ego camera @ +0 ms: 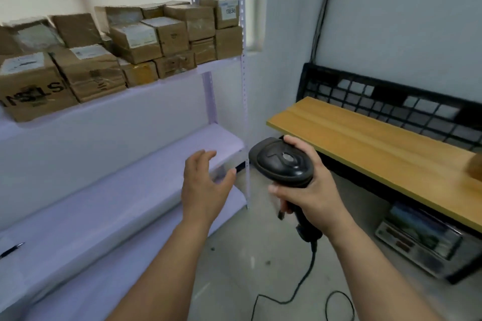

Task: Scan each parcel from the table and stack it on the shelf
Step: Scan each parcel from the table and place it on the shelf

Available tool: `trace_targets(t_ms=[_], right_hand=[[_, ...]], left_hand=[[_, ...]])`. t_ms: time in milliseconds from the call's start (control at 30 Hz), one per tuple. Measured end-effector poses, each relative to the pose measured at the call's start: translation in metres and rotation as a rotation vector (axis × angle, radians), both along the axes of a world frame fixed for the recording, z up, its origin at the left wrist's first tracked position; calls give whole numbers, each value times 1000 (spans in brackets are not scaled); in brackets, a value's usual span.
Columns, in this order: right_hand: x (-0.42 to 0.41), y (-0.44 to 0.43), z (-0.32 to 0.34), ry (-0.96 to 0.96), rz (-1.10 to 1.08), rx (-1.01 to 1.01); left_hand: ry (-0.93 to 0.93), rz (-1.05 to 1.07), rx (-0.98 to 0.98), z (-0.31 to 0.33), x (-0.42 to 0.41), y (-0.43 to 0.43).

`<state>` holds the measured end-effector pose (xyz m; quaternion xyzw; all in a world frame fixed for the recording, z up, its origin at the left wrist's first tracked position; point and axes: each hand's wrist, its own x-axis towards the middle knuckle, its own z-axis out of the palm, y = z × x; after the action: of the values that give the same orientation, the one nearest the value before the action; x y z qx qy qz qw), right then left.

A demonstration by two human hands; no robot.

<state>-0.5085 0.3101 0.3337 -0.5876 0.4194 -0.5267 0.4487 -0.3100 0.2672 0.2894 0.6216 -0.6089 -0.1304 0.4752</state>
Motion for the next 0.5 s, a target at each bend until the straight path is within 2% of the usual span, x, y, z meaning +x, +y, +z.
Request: trace_targets(t_ms=[267,500], right_hand=[[-138,66,-16,59,-287,7],[-220,103,-24,65,-516,45]], left_hand=[[-67,-297,88,-20,-157,19],[-44,-530,157,-28,-262,24]])
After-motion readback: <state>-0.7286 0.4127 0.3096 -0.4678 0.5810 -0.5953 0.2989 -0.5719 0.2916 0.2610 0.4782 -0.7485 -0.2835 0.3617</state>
